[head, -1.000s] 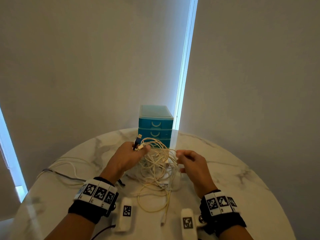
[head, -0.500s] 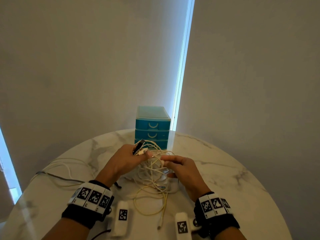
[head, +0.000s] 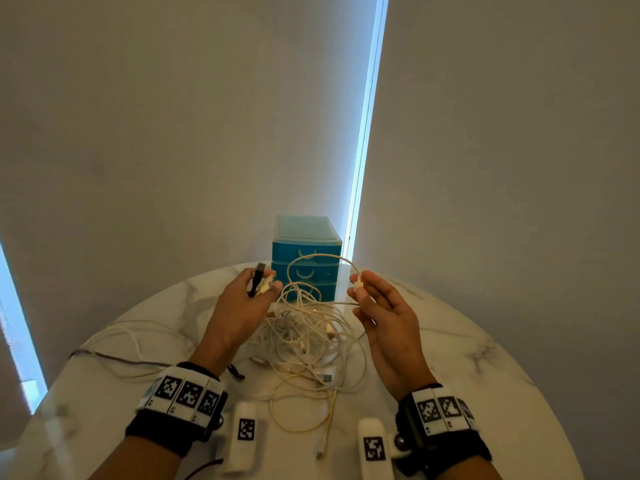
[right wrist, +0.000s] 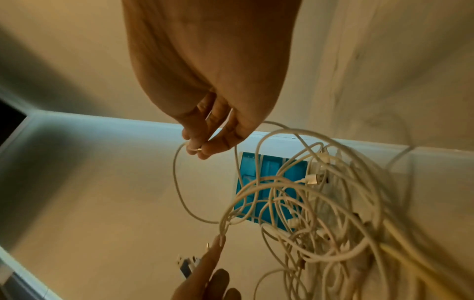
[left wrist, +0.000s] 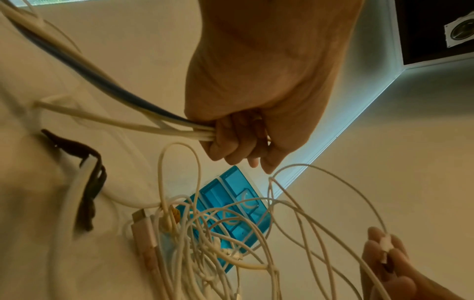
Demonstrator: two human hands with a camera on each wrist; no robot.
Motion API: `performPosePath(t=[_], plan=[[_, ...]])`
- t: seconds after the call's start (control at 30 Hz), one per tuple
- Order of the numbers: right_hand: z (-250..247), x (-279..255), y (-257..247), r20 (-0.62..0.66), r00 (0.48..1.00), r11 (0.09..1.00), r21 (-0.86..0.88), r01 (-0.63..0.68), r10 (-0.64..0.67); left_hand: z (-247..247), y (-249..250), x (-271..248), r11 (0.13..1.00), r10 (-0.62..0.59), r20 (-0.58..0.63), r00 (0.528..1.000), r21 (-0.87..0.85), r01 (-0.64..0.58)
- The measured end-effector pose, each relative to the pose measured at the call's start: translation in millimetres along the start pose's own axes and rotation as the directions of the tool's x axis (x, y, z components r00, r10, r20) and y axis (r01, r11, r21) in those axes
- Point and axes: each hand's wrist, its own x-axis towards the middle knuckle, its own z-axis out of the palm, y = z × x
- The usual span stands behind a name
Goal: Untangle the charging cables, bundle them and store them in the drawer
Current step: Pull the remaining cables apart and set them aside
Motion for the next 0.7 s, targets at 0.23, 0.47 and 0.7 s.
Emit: performPosePath(t=[0.23, 0.47, 0.7], plan=[[-2.3, 1.6, -5.5, 0.054, 0.997, 0.99, 0.129, -0.06, 0.054, -2.2, 18.3, -8.7, 0.993, 0.106, 0.138, 0.985, 0.038, -0.112], [-7.7, 3.7, 0.8, -0.051, 0.995, 0.995, 0.068, -0.079, 0.082, -0.9, 23.5, -13.5, 0.998, 0.063, 0.133, 0.989, -0.011, -0.062], [2.9, -2.7, -6.7, -0.019, 1.0, 1.0, 0.017, -0.002, 0.002, -2.4, 27.2, -12.7, 1.0, 0.03, 0.118, 0.993, 0.001, -0.03]])
